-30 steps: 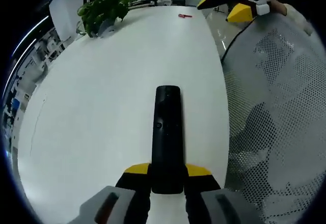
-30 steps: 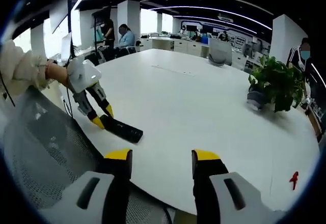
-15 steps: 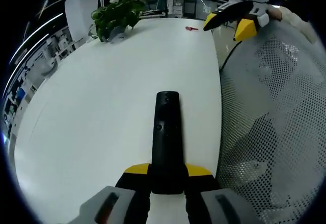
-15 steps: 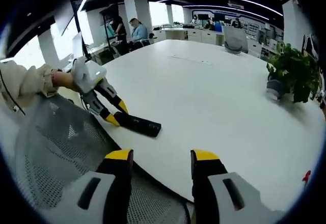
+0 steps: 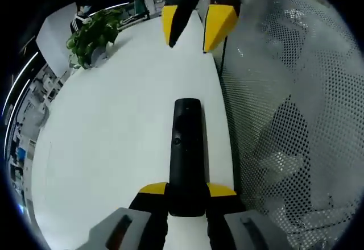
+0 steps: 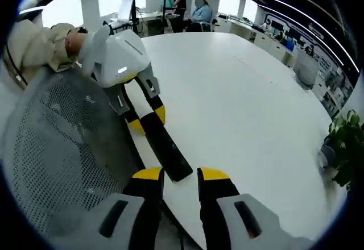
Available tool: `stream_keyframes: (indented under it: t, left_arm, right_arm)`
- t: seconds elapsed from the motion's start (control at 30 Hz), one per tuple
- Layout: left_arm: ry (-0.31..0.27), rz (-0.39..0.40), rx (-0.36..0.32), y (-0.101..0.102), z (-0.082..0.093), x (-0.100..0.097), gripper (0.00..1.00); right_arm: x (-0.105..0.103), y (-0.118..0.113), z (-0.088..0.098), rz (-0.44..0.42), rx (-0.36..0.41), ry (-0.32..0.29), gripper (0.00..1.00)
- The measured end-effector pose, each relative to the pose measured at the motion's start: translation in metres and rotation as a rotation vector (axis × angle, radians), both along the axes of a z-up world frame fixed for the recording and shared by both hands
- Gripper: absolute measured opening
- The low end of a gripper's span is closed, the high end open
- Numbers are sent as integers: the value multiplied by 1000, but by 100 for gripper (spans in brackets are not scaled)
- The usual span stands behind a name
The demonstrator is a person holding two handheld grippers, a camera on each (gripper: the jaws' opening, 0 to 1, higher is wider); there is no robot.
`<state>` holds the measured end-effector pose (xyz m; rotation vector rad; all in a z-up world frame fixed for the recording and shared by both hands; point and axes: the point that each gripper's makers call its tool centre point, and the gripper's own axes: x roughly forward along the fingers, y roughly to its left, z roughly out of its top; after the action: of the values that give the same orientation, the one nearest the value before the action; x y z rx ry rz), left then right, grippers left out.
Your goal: Press the specified remote control buttons in sequence, fully releasing each button before pressing the next.
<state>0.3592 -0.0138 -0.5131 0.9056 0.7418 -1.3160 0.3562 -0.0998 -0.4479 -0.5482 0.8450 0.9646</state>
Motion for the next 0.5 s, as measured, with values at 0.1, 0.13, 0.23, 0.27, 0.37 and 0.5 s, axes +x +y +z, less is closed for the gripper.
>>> stream_keyframes:
  t: [0.1, 0.13, 0.23, 0.27, 0.37, 0.5]
  left_arm:
    - [6, 1, -4, 1, -1, 0, 24]
    - [8, 4, -5, 1, -1, -1, 24]
    - [9, 3, -4, 1, -1, 0, 24]
    - [7, 2, -3, 1, -1, 0, 24]
    - [6, 4, -5, 1, -1, 0, 24]
    - [21, 16, -11, 1, -1, 1, 24]
  right_arm:
    - [1, -1, -12, 14, -23, 21, 17]
    - [2, -1, -17, 14, -28, 24, 15]
    - [6, -4, -28, -1, -29, 47, 10]
    - [8, -5, -30, -7, -31, 49, 9]
    - [9, -8, -31, -14, -46, 39, 5]
    - [7, -9, -38, 7, -85, 25, 0]
